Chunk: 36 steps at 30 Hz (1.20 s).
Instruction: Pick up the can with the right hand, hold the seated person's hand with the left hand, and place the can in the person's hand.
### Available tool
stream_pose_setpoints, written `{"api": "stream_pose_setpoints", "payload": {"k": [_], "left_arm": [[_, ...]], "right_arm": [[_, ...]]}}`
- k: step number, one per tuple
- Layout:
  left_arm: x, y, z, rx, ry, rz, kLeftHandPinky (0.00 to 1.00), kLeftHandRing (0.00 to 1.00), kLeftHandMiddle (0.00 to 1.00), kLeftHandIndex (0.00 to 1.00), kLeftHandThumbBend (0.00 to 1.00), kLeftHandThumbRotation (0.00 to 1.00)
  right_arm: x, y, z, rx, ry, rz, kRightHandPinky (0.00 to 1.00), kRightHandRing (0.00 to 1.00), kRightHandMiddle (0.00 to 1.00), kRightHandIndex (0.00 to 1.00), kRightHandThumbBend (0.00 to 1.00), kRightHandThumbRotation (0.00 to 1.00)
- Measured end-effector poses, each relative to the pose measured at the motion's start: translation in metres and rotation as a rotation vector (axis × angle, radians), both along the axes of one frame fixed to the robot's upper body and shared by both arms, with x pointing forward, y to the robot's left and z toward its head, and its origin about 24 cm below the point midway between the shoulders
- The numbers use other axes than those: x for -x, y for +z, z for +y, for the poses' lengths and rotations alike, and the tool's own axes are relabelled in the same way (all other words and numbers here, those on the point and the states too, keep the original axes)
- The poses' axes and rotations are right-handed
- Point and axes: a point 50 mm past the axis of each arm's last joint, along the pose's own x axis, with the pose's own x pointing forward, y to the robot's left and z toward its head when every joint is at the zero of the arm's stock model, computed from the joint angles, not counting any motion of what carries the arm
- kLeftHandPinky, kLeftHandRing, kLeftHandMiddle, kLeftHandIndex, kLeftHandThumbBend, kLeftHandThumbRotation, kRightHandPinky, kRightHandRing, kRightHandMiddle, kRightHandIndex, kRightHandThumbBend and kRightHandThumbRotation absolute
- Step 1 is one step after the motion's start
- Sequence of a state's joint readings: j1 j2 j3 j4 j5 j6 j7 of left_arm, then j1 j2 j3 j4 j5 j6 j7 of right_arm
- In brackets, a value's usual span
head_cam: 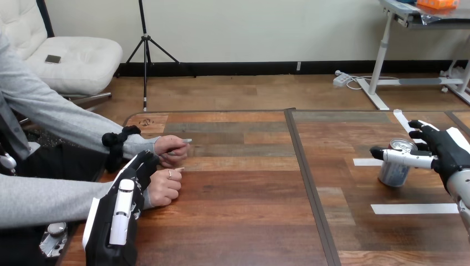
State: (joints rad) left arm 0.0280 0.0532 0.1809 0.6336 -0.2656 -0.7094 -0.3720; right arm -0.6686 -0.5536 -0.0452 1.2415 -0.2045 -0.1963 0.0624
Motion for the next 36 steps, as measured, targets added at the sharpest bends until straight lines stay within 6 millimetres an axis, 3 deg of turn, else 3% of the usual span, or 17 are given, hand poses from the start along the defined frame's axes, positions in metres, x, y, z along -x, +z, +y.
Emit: {"api": "stream_pose_setpoints", "payload": {"k": [4, 17, 36], "left_arm": [[0.0, 0.0, 0.0, 0.0, 0.001, 0.0, 0.95, 0.9, 0.84, 0.83, 0.34, 0.94], [-0.0001, 0.0, 0.0006, 0.0, 0.011, 0.001, 0.94, 0.9, 0.84, 0.82, 0.35, 0.94], [-0.0007, 0.0001, 0.0004, 0.001, 0.006, -0.002, 0.94, 0.91, 0.84, 0.84, 0.32, 0.96]], "right_arm": [[0.0002, -0.0004, -0.0001, 0.0, -0.001, 0.004, 0.78, 0.9, 0.91, 0.91, 1.0, 0.23], [0.0005, -0.0008, -0.0003, -0.005, -0.003, 0.006, 0.84, 0.89, 0.88, 0.87, 1.0, 0.13], [0.0072, -0.0066, -0.0036, 0.049, -0.039, -0.016, 0.65, 0.7, 0.72, 0.75, 0.98, 0.0]]}}
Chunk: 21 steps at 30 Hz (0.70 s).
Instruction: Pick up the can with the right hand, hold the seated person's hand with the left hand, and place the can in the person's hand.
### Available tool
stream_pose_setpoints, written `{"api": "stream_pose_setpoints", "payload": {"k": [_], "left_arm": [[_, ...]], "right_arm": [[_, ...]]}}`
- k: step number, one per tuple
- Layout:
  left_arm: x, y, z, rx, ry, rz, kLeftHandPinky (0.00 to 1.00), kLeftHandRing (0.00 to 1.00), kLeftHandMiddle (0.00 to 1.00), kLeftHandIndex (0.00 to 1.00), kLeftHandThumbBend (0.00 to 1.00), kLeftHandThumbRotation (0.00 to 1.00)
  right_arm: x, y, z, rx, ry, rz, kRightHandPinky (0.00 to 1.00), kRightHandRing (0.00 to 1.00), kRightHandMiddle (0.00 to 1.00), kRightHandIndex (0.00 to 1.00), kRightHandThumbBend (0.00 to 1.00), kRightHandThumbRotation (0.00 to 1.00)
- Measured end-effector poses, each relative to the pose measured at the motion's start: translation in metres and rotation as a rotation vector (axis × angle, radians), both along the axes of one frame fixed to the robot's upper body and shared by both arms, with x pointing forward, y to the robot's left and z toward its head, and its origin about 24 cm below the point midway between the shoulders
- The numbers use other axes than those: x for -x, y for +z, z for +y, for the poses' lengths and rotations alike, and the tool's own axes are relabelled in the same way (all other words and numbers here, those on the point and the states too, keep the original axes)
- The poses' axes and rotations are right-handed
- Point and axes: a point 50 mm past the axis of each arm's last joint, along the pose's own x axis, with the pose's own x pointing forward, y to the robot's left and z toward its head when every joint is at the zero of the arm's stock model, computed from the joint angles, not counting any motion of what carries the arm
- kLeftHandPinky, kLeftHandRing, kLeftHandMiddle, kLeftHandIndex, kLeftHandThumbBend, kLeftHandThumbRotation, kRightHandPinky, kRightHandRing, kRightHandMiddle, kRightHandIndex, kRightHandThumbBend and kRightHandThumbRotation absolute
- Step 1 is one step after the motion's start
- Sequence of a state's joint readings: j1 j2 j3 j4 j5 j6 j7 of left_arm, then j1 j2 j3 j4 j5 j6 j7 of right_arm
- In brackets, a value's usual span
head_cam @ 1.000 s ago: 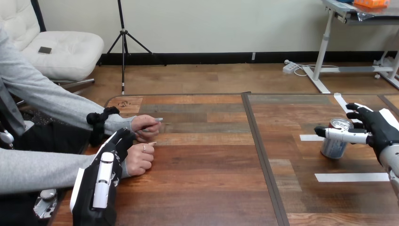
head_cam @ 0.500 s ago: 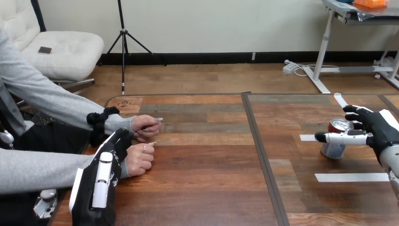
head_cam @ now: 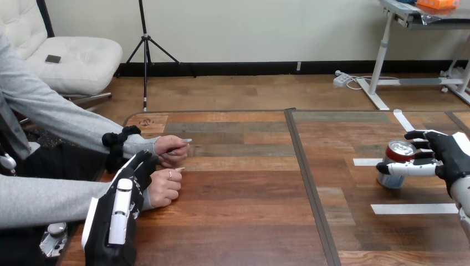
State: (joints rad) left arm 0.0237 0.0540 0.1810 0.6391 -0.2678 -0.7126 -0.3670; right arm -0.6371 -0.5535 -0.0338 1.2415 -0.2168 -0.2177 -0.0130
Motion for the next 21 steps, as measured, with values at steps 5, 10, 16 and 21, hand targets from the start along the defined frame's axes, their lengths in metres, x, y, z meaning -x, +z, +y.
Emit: {"api": "stream_pose_setpoints", "payload": {"k": [5, 10, 16, 21], "left_arm": [[-0.0009, 0.0006, -0.0003, -0.001, -0.003, -0.003, 0.94, 0.91, 0.85, 0.84, 0.32, 0.98], [-0.0013, 0.001, -0.0005, 0.0, -0.009, -0.006, 0.94, 0.91, 0.85, 0.84, 0.32, 0.98], [-0.0015, 0.0012, -0.0006, -0.001, -0.013, -0.007, 0.94, 0.91, 0.85, 0.84, 0.33, 0.98], [-0.0015, 0.0011, -0.0006, 0.0, -0.012, -0.006, 0.95, 0.92, 0.85, 0.84, 0.32, 0.98]], "right_arm": [[0.0015, -0.0011, -0.0007, 0.024, -0.008, -0.006, 0.61, 0.66, 0.68, 0.72, 0.95, 0.0], [0.0021, -0.0012, -0.0012, 0.032, -0.014, -0.013, 0.58, 0.63, 0.65, 0.69, 0.92, 0.0], [0.002, -0.0009, -0.0012, 0.038, -0.017, -0.017, 0.56, 0.61, 0.63, 0.67, 0.9, 0.0], [0.002, -0.001, -0.001, 0.041, -0.017, -0.016, 0.55, 0.59, 0.62, 0.66, 0.9, 0.0]]}}
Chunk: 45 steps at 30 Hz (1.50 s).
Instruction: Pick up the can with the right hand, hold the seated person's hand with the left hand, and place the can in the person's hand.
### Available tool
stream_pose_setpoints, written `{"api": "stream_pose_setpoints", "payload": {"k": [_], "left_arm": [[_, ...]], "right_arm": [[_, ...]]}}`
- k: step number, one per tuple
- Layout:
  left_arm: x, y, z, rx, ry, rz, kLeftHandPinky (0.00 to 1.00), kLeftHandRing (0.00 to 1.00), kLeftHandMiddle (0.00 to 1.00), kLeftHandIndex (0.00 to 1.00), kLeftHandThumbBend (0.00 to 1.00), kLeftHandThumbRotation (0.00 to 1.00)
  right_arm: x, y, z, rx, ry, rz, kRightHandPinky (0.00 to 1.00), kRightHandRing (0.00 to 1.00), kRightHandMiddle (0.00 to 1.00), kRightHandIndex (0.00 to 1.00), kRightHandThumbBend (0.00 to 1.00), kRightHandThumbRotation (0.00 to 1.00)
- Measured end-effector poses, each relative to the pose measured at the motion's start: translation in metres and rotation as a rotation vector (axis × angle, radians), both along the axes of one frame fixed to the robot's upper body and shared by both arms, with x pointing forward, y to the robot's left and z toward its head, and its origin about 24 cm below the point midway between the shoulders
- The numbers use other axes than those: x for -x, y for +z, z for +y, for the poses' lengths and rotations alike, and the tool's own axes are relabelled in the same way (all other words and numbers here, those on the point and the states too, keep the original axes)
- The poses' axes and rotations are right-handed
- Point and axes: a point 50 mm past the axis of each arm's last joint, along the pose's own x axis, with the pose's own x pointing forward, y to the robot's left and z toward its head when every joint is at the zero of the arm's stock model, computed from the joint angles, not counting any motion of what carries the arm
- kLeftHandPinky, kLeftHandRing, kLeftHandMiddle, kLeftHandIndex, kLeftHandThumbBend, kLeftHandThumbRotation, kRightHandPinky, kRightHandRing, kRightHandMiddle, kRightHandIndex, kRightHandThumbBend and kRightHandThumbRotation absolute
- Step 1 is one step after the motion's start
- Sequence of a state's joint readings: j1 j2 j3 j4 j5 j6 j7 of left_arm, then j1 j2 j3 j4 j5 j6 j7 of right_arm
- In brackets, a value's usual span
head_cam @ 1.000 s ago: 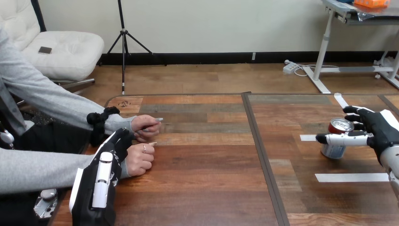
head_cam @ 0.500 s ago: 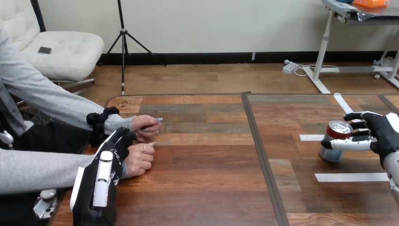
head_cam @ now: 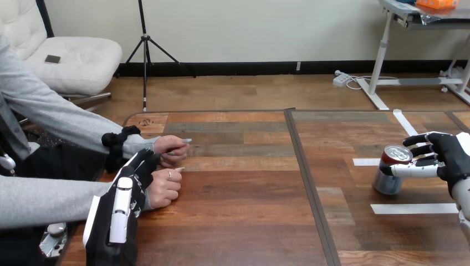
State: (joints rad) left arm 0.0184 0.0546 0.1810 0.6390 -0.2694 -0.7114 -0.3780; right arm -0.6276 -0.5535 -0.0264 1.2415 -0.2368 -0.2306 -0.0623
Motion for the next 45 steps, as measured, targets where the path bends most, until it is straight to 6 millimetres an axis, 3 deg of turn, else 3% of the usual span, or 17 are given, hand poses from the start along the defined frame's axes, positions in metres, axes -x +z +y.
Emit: {"api": "stream_pose_setpoints", "payload": {"k": [18, 30, 45], "left_arm": [[0.0, 0.0, -0.0003, 0.0, -0.006, 0.0, 0.95, 0.91, 0.84, 0.82, 0.33, 0.97], [0.0, 0.0004, -0.0002, -0.003, -0.003, -0.004, 0.95, 0.92, 0.84, 0.81, 0.33, 0.97], [0.0, 0.0005, -0.0001, -0.002, 0.004, -0.005, 0.93, 0.9, 0.82, 0.79, 0.33, 0.97]], "right_arm": [[-0.0002, -0.0003, 0.0009, 0.021, 0.002, 0.001, 0.52, 0.57, 0.6, 0.64, 0.91, 0.0], [-0.0002, -0.0006, 0.0011, 0.021, 0.005, 0.005, 0.57, 0.62, 0.64, 0.66, 0.99, 0.0], [0.0009, -0.0041, 0.0009, 0.015, 0.008, 0.05, 0.59, 0.67, 0.69, 0.71, 1.0, 0.07]]}}
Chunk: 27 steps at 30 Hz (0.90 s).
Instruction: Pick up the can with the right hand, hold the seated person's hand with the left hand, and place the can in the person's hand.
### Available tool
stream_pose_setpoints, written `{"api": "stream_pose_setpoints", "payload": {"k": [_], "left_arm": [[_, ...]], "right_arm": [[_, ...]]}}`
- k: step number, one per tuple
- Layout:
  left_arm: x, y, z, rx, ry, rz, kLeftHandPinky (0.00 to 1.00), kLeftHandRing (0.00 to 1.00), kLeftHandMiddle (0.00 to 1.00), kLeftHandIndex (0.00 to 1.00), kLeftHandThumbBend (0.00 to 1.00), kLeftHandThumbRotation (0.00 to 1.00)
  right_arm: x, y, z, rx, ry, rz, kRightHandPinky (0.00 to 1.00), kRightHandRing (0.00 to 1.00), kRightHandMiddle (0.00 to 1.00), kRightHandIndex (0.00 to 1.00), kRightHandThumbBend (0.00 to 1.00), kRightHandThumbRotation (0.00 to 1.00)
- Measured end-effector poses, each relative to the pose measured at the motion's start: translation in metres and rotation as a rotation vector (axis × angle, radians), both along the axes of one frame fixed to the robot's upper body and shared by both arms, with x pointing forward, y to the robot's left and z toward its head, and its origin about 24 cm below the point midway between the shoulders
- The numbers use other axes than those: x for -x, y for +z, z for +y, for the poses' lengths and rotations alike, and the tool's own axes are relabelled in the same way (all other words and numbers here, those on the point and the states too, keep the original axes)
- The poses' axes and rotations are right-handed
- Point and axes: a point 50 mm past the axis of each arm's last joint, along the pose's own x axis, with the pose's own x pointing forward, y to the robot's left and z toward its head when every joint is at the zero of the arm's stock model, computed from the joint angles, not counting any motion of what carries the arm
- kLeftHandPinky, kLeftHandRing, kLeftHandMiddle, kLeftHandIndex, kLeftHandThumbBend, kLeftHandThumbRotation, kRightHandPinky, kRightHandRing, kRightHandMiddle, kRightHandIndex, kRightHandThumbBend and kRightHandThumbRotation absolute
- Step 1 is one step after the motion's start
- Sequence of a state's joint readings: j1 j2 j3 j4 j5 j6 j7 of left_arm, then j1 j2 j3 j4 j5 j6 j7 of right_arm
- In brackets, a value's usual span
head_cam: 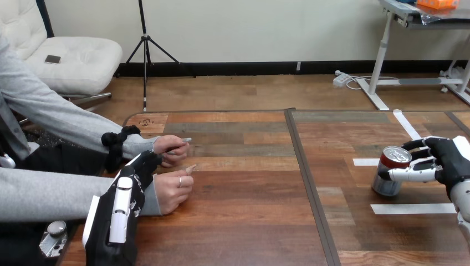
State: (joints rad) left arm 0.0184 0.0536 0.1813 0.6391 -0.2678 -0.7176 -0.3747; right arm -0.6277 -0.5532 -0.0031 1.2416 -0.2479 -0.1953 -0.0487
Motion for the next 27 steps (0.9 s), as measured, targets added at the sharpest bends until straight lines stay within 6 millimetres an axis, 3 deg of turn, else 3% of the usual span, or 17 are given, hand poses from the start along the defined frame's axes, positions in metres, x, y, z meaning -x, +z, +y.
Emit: {"api": "stream_pose_setpoints", "payload": {"k": [27], "left_arm": [[-0.0001, 0.0, 0.0002, -0.001, 0.005, 0.001, 0.95, 0.92, 0.84, 0.78, 0.34, 0.97]], "right_arm": [[0.0007, -0.0036, 0.0014, 0.001, 0.012, 0.043, 0.6, 0.7, 0.73, 0.75, 1.0, 0.08]]}}
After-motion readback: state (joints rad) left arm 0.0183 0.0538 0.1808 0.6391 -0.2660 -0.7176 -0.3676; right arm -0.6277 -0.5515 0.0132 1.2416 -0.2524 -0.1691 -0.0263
